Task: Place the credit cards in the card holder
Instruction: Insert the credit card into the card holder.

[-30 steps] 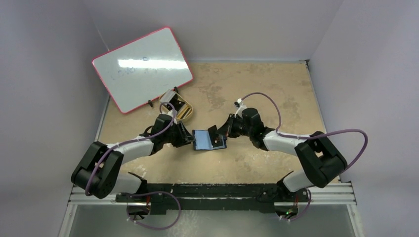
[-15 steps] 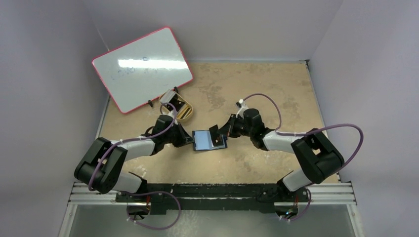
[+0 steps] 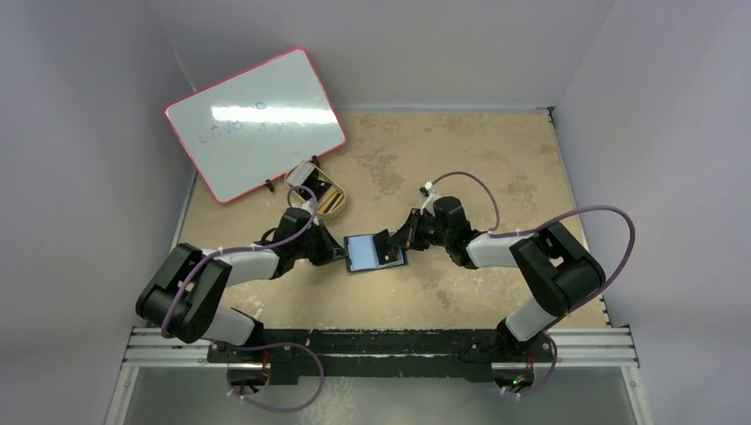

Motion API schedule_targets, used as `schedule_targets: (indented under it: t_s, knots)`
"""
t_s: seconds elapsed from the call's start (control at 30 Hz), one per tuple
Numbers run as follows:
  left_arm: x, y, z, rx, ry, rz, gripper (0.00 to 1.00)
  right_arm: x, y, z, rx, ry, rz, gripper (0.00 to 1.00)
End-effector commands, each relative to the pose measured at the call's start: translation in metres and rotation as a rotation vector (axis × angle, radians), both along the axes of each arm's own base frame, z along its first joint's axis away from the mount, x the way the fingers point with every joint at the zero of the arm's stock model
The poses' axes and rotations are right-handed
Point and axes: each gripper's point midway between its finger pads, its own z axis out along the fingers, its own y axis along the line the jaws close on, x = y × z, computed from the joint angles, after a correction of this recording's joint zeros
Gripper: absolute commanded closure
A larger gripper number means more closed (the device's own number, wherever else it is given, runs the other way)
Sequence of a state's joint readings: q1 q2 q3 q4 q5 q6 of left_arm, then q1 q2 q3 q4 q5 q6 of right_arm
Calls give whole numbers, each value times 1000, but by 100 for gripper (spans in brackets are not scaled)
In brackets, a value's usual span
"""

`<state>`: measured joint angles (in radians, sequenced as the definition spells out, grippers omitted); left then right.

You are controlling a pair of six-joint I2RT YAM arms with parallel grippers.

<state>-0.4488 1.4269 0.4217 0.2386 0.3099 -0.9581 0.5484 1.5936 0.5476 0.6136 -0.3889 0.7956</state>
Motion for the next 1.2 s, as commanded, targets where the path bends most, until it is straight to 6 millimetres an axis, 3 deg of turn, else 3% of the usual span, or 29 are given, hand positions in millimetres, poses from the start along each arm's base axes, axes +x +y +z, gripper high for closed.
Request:
schedule_targets:
  t_s: [0.0,0.83,1.17]
  knots:
    - [2,-1,1,-22,-24,4,100,4,7,6,40,-21,21,100]
    - [-2,-10,-6,-11,-13,-10,100,-1,10,-6,60,-10,49,100]
    - [-2,-8,-9,6,-9,-4,100,-6,-2,-10,23,-5,8,100]
